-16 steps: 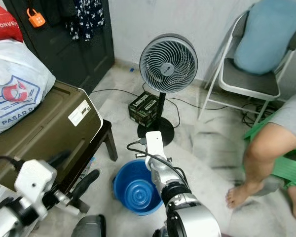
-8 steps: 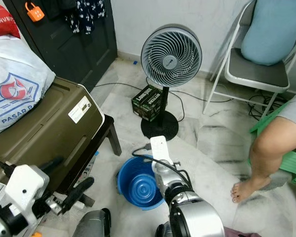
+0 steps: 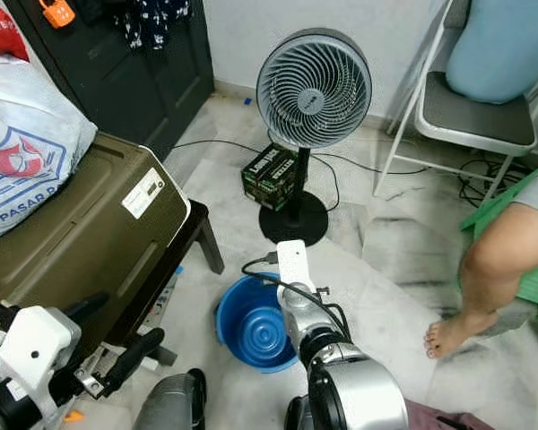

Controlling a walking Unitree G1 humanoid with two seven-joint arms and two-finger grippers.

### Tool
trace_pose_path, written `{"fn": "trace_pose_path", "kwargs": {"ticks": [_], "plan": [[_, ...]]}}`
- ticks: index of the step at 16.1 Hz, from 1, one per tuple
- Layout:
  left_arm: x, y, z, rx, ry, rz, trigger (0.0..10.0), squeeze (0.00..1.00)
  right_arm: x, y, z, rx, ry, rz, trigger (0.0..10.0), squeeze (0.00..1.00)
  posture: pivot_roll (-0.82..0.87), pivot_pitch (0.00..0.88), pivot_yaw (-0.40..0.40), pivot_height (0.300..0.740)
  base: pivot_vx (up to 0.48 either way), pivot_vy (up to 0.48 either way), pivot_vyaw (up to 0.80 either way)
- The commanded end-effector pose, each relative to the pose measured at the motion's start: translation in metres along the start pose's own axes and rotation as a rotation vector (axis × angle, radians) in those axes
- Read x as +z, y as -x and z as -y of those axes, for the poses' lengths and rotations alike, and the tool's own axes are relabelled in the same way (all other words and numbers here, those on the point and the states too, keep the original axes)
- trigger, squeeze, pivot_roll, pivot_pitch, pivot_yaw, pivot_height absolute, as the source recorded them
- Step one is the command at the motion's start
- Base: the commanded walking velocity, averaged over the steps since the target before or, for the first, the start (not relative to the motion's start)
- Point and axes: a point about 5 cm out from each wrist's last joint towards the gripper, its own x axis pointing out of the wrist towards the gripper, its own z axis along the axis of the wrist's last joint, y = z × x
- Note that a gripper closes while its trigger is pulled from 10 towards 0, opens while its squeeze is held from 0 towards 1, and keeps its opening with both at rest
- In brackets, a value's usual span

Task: Clean up the room

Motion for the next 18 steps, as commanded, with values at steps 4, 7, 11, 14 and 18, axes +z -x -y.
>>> {"fn": "trace_pose_path", "kwargs": {"ticks": [4,7,11,14,18], "plan": [[0.008,-0.001,-0.005,0.001,-0.021,0.003,10.0,0.00,0.006,-0.001,-0.001,0.009,-0.072,0.013,10.0,0.05,0.33,0.205,0.027,0.740,0.000,0.000,0.00],[0.008,-0.002,-0.007,0.000,-0.022,0.000,10.0,0.00,0.011,-0.001,-0.004,0.030,-0.100,0.040,10.0,1.00,0.33,0.204,0.027,0.740,0.000,0.000,0.00],[0.009,-0.003,-0.006,-0.003,-0.019,-0.001,10.0,0.00,0.021,0.000,-0.006,0.049,-0.101,0.091,10.0,1.00,0.33,0.203,0.027,0.740,0.000,0.000,0.00],[0.009,-0.003,0.000,-0.008,-0.015,0.002,10.0,0.00,0.031,-0.001,-0.005,0.057,-0.102,0.140,10.0,1.00,0.32,0.197,0.024,0.740,0.000,0.000,0.00],[0.008,-0.007,0.000,-0.009,-0.013,0.008,10.0,0.00,0.031,-0.001,-0.004,0.064,-0.127,0.141,10.0,1.00,0.31,0.191,0.020,0.740,0.000,0.000,0.00]]}}
